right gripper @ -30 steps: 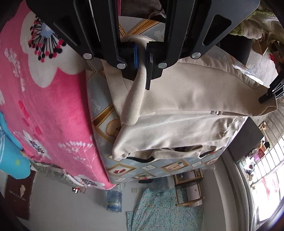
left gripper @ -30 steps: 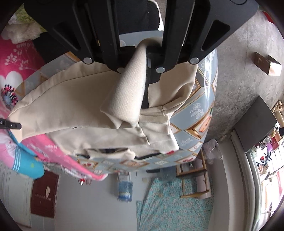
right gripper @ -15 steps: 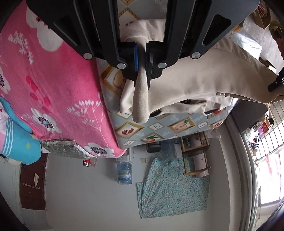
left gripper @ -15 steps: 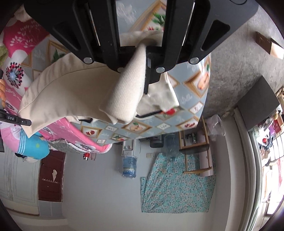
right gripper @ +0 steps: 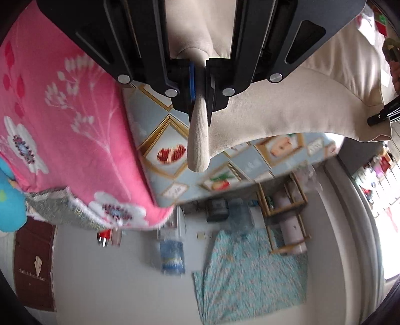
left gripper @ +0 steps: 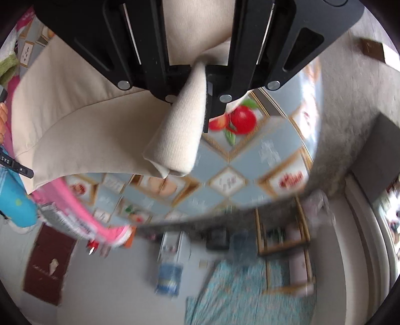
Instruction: Fold large clothes
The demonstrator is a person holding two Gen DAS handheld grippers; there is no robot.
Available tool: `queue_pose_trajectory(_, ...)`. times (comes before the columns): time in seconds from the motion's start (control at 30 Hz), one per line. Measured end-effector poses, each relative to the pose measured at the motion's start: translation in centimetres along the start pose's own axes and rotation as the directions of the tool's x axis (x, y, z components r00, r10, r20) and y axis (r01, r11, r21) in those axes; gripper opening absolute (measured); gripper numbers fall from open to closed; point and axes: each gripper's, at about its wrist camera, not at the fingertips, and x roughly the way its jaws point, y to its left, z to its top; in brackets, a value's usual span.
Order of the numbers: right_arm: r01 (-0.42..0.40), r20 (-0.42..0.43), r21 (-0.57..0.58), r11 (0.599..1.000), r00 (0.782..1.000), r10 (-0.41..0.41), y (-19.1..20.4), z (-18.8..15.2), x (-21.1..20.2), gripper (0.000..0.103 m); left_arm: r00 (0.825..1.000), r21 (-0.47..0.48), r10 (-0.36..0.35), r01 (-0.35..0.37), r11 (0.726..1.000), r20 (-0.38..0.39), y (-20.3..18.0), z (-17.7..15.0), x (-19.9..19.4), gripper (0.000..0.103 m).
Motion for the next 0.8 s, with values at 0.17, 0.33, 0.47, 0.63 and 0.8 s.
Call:
queue_pose_trajectory(0.17,0.007,-0.132,0.015,1.000,0.991,-0.005,-1.1,-1.8,6.3,0.006,0.996,-0.068,-0.022,0.016,0.998,-0.087,1.3,-2.3,4.9,0.004)
queue_pose_trajectory(0.33,-0.042,-0.098,0.070,0.997,0.994,0.049,-2.0,-0.2,5.9,0.006,0.997,-0.077,-0.063,0.059,0.995,-0.041,1.8,-0.9,3.3,0.004)
queue_pose_trajectory(0.47,-0.043,-0.231,0.033,0.999,0.972,0.049,-2.1,-0.8,9.2,0.016,0.987,-0.168,-0.109,0.088,0.982,-0.119,4.2,-1.3,5.1,0.025)
queue_pose_trajectory(0.63,-0.038,-0.146,0.091,0.995,0.988,0.051,-5.0,-0.2,5.7,0.037,0.999,-0.332,-0.040,0.033,0.943,-0.014,9.5,-2.3,1.5,0.031)
queue_pose_trajectory(0.8,-0.062,-0.041,0.033,0.998,0.997,0.064,-5.1,-1.1,-1.6,0.037,0.998,-0.294,-0.015,0.032,0.955,0.060,10.0,-3.6,-4.0,0.029)
